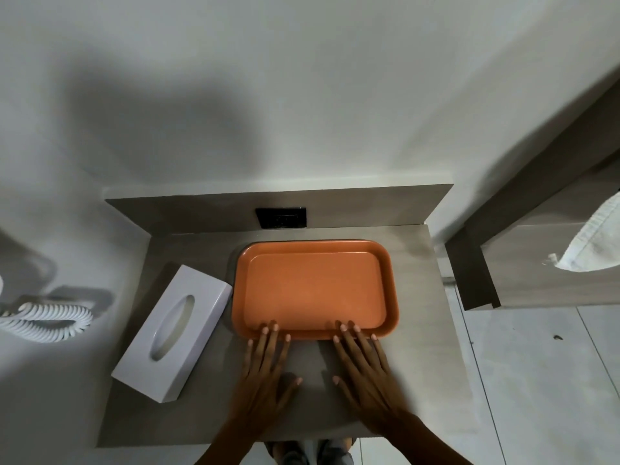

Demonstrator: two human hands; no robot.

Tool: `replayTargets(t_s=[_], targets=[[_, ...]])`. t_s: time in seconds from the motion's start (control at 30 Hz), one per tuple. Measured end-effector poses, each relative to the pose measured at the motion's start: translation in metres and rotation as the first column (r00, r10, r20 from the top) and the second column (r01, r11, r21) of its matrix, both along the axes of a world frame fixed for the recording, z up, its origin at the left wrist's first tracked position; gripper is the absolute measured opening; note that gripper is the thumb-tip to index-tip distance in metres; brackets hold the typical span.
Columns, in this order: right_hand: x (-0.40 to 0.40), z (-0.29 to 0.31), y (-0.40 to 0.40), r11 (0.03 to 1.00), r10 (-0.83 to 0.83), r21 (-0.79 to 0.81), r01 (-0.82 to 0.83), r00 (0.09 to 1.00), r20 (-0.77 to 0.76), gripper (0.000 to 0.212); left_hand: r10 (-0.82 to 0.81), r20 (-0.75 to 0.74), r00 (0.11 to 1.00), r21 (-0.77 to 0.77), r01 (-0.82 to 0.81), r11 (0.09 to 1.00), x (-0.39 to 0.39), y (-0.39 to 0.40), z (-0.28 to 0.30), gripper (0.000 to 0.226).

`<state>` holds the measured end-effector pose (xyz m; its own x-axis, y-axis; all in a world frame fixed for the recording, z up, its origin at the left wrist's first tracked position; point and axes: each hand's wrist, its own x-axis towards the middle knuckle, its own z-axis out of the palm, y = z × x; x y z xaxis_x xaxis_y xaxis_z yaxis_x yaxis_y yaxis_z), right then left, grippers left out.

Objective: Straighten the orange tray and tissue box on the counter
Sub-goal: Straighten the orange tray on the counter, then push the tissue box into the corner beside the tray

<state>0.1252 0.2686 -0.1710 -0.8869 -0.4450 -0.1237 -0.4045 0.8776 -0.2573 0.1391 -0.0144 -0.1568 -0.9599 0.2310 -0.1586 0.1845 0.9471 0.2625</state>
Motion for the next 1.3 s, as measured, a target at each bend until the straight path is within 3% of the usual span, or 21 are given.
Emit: replayTargets(t_s=[0.63, 0.9, 1.13, 1.3], targets=[[-0.052, -0.006, 0.000, 0.999, 0.027, 0.022, -0.027, 0.999, 0.026, 0.077, -0.070, -0.027, 0.997, -0.009, 0.070, 0.998, -0.050, -0.011, -0.011, 0.089], [-0.054, 0.008, -0.025, 0.995, 0.099, -0.026, -0.099, 0.995, 0.018, 0.073, -0.022, -0.152, 0.988, -0.007, 0.021, 1.000, -0.047, -0.021, 0.014, 0.081], [-0.059, 0.016, -0.100, 0.932, 0.344, -0.129, -0.340, 0.939, 0.013, 0.069, 0.231, -0.158, 0.960, -0.099, -0.248, 0.964, -0.055, -0.085, 0.052, 0.073], [-0.049, 0.011, -0.159, 0.861, 0.480, -0.201, -0.467, 0.877, 0.016, 0.066, 0.363, -0.132, 0.922, -0.077, -0.375, 0.924, -0.031, -0.141, 0.057, 0.083]])
